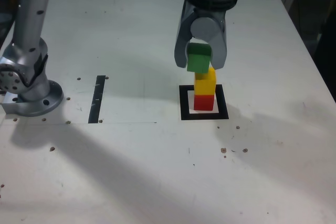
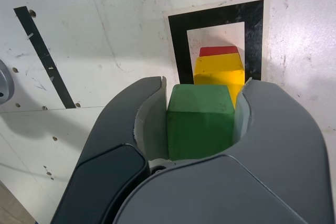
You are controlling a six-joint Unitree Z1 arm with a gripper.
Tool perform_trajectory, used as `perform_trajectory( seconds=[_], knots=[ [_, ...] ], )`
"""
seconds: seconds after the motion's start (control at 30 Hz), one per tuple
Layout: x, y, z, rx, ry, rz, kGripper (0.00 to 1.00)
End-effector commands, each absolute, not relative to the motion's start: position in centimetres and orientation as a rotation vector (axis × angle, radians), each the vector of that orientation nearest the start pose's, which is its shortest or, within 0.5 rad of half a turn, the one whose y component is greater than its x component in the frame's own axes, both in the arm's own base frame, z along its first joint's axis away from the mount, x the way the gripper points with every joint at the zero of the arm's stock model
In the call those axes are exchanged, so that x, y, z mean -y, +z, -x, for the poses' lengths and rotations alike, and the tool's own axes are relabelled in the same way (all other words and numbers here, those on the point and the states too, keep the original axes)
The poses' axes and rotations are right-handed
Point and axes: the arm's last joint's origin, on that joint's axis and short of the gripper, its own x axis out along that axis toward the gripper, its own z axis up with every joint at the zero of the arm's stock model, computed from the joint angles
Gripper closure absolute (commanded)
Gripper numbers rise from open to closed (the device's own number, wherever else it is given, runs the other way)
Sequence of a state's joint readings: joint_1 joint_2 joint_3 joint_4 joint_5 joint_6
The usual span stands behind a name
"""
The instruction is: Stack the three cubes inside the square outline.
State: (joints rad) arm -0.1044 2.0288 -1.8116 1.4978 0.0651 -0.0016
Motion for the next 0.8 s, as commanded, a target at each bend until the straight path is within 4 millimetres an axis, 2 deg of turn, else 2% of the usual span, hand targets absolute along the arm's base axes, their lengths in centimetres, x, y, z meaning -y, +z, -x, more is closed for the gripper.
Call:
perform_trajectory(
  seconds=[0.0,0.77],
  knots=[
    [3.52,30.83,-36.02,-1.696,-0.030,-0.141,0.83],
    [3.60,30.19,-35.86,-1.649,0.017,-0.125,0.82]
  ],
)
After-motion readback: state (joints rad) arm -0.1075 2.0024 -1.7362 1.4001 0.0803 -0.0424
